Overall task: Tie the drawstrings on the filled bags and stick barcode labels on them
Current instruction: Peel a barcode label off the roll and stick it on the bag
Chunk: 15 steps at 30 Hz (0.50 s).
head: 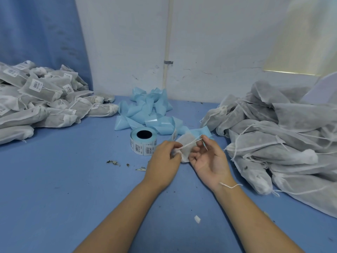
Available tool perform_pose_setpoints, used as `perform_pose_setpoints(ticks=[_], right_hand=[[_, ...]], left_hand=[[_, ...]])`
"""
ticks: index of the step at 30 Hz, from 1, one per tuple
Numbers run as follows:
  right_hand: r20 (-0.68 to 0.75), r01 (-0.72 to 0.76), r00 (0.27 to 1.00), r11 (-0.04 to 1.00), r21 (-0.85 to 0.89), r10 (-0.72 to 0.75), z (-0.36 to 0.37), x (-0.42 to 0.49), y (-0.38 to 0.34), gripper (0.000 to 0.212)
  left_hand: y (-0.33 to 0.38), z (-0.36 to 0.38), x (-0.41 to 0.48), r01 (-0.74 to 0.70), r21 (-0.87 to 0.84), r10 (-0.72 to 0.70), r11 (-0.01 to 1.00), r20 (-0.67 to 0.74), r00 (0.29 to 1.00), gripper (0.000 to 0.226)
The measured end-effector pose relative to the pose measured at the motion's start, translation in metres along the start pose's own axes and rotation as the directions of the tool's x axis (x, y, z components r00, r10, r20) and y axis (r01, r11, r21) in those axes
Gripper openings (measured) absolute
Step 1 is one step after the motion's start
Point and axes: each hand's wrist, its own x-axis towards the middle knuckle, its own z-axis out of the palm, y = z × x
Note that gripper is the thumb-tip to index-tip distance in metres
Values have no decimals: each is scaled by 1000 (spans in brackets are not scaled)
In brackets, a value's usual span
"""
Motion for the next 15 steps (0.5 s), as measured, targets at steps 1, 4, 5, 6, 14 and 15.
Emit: perform_pose_setpoints(ticks=[1,4,5,6,14,15], right_hand=[[21,-18,1000,1000,13,18,1,-1,0,5],[133,-65,989,998,19,62,4,-5,0,29],[178,-82,981,996,19,77,5,-7,0,37],[219,-99,972,995,24,91,6,-8,-1,41],[194,-65,978,995,-77,79,6,-8,2,30],[149,-24,988,990,-137,45,6,-7,3,23]], left_hand=[[-2,-1,0,-13,55,10,998,39,999,32],[-4,-1,-2,-102,242,84,965,84,993,33],[-4,-1,-3,-107,285,99,953,43,994,26],[-3,-2,-3,-93,308,102,947,-13,995,19],[9,-13,-2,-92,-303,-20,949,-348,937,24],[11,-13,-1,-101,-356,-44,929,-378,925,24]])
